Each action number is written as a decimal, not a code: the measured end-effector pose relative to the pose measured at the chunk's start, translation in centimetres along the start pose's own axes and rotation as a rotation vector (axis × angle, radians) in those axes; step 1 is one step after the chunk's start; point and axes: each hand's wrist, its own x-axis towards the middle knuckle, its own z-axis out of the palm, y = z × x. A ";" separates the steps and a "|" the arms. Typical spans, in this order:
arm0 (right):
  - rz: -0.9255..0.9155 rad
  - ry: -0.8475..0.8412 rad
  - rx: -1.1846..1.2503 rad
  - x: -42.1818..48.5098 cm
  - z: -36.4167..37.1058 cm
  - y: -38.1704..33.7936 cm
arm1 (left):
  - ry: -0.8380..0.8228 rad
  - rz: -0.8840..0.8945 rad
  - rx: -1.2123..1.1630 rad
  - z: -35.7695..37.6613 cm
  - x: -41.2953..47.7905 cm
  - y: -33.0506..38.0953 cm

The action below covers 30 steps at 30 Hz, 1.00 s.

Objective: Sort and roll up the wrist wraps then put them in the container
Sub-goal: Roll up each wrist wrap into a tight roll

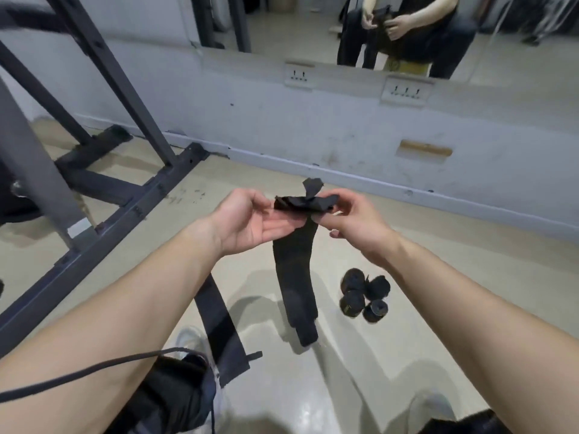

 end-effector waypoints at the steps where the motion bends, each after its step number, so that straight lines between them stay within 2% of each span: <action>1: -0.027 0.038 0.004 -0.5 -0.8 -0.9 | -0.049 0.000 0.014 1.1 -0.8 0.2; 4: -0.071 0.102 0.011 -2.0 -3.0 -2.9 | -0.081 0.077 0.262 4.4 -2.2 0.2; 8: -0.044 0.052 0.196 -3.4 -4.9 -3.5 | 0.013 0.305 0.794 6.8 -1.7 -0.2; 10: 0.002 0.024 0.280 -3.8 -5.5 -3.0 | 0.073 0.423 0.910 7.2 -0.6 -0.9; 14: 0.058 0.094 0.351 -4.0 -6.0 -1.0 | -0.049 0.537 0.669 8.2 1.2 -2.8; 16: 0.078 0.135 0.357 -3.8 -6.1 -0.2 | -0.039 0.541 0.552 8.6 2.3 -3.4; 21: 0.094 0.109 0.401 -3.1 -7.4 0.5 | 0.047 0.537 0.548 9.3 4.3 -3.4; 23: 0.087 0.146 0.396 -2.7 -7.9 0.7 | 0.070 0.550 0.539 9.3 4.8 -3.6; 26: -0.012 0.255 0.252 -1.9 -9.0 1.1 | 0.066 0.554 0.496 9.0 5.5 -4.0; 30: -0.031 0.194 0.099 -1.0 -9.6 1.2 | 0.034 0.574 0.552 8.2 5.7 -4.1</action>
